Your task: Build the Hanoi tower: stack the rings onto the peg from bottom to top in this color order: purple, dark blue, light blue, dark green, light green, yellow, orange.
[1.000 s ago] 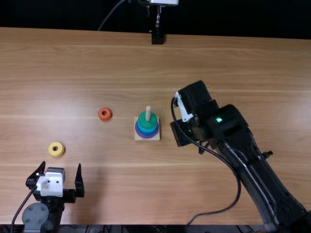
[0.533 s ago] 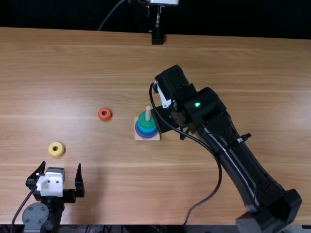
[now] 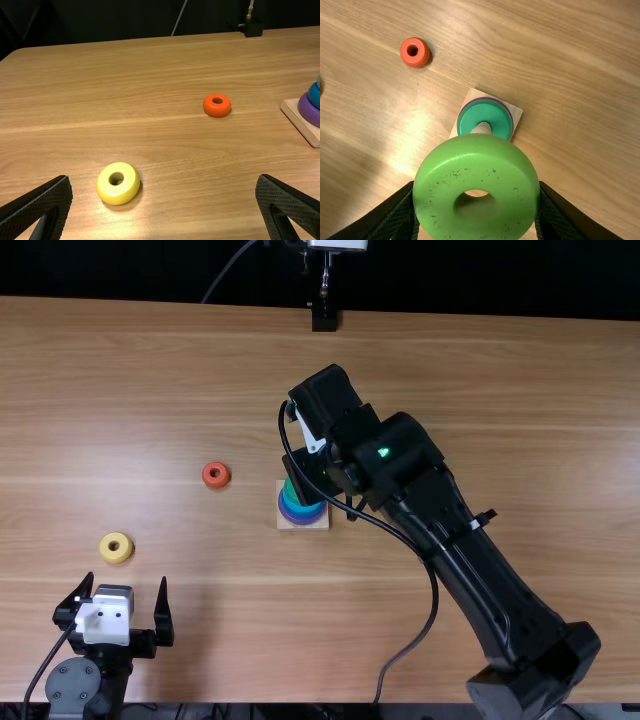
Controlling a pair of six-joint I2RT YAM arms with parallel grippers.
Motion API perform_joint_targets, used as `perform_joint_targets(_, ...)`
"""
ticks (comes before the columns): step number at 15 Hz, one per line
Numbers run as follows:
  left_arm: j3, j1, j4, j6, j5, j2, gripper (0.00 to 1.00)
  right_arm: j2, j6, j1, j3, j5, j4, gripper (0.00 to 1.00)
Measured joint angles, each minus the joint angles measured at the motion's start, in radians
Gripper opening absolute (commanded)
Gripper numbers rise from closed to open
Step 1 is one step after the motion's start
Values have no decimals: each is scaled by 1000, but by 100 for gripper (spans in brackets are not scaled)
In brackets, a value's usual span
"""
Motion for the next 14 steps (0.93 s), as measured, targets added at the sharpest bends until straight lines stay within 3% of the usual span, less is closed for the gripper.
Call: perform_joint_targets(14,0,0,-1,0,0,0,100,89,11,0,34,1,8,0)
